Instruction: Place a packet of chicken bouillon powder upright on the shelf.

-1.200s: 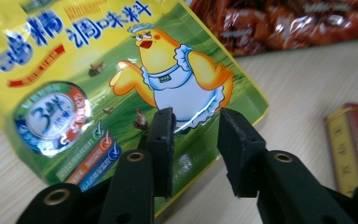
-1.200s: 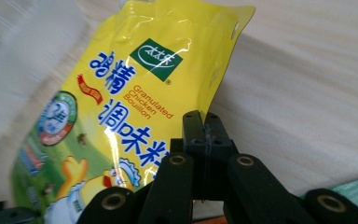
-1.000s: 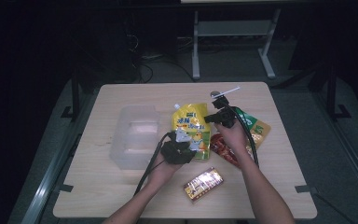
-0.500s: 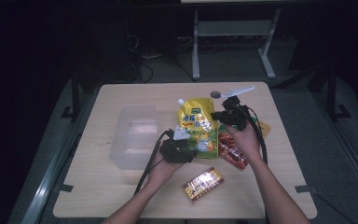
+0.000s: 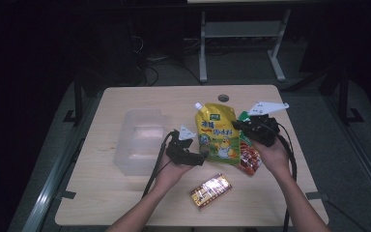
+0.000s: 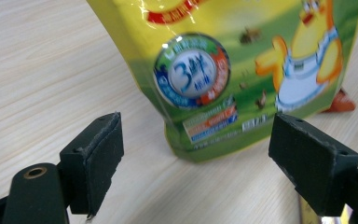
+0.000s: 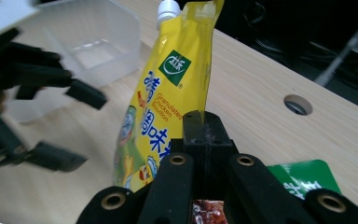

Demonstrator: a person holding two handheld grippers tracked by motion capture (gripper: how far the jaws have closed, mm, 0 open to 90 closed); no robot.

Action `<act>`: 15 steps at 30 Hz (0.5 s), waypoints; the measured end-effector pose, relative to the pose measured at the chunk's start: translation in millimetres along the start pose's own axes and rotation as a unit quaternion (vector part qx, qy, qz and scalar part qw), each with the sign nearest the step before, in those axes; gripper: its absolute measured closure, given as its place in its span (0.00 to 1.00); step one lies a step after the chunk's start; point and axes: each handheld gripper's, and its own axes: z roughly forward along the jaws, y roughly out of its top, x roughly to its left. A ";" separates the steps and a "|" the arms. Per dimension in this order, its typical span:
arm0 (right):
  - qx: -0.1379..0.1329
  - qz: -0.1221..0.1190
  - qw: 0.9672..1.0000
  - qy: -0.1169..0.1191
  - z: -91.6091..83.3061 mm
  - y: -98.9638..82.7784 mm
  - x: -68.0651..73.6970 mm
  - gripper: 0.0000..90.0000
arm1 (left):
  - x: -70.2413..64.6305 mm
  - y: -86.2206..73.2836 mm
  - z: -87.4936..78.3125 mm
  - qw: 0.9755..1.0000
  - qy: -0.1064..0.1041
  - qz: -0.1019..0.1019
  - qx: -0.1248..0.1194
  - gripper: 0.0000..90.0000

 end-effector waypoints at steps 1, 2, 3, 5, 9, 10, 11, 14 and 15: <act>0.000 0.000 1.000 0.000 0.0 0.0 0.0 1.00 | 0.3 0.3 0.5 1.000 -0.002 0.000 -0.001 0.19; -0.006 -0.008 1.000 0.007 -4.2 -4.1 1.6 1.00 | 1.1 2.5 3.1 1.000 -0.003 0.000 0.002 0.19; -0.006 -0.008 1.000 0.007 -4.2 -4.1 1.6 1.00 | 1.1 2.5 3.1 1.000 -0.003 0.000 0.002 0.19; -0.017 -0.014 1.000 0.020 -9.9 -10.1 3.0 1.00 | 1.1 4.6 5.5 1.000 -0.009 0.002 0.005 0.19; -0.025 -0.017 0.999 0.033 -15.0 -17.1 3.5 1.00 | 0.0 7.8 8.9 1.000 -0.011 0.003 0.001 0.19; -0.028 -0.013 0.999 0.045 -17.2 -20.3 3.0 1.00 | 0.9 8.5 9.4 1.000 -0.014 0.007 -0.002 0.19; -0.028 -0.013 0.999 0.045 -17.2 -20.3 3.0 1.00 | 0.1 8.6 9.9 1.000 -0.015 0.001 -0.003 0.19; -0.029 -0.014 0.998 0.055 -19.5 -23.2 3.7 1.00 | 0.1 10.6 11.3 1.000 -0.009 0.005 -0.007 0.19; -0.030 -0.014 0.998 0.059 -20.1 -23.9 3.6 1.00 | 0.8 11.2 11.5 1.000 -0.012 0.005 -0.009 0.19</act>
